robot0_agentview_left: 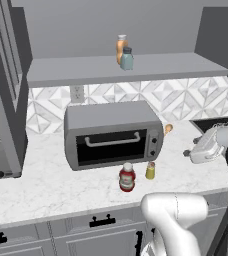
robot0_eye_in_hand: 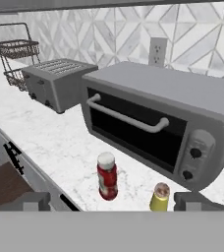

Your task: Put the shaker and condiment bottle from the counter next to their counterparts in the cabinet.

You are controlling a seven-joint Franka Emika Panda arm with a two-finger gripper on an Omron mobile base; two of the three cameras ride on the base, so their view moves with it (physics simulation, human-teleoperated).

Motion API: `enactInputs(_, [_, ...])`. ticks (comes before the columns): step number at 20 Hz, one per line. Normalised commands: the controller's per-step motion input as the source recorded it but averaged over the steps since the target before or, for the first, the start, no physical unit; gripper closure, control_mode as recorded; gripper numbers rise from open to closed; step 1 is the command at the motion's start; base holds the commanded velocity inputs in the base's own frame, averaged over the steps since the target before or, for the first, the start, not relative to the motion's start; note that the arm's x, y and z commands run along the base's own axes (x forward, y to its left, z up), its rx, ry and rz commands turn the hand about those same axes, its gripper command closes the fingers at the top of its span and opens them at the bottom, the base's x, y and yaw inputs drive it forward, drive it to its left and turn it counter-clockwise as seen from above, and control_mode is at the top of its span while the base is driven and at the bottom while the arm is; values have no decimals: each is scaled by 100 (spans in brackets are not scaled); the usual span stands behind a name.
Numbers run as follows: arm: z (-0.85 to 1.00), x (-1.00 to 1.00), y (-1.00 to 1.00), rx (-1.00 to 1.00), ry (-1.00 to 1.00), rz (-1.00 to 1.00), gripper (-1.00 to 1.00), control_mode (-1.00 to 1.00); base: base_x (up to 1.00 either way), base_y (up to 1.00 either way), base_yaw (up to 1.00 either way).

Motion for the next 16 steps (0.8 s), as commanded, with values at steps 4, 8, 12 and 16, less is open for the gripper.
enactInputs(4, [-56,-6,52,0,-37,-6,-100,-100,0,0,0])
enactInputs(8, [-61,-1,62,-1,-41,-8,-100,-100,0,0,0])
enactInputs(12, [-78,-40,42,0,-30,-1,-100,-100,0,0,0])
enactInputs(16, [-90,-71,9,3,-25,0,-100,-100,0,0,0])
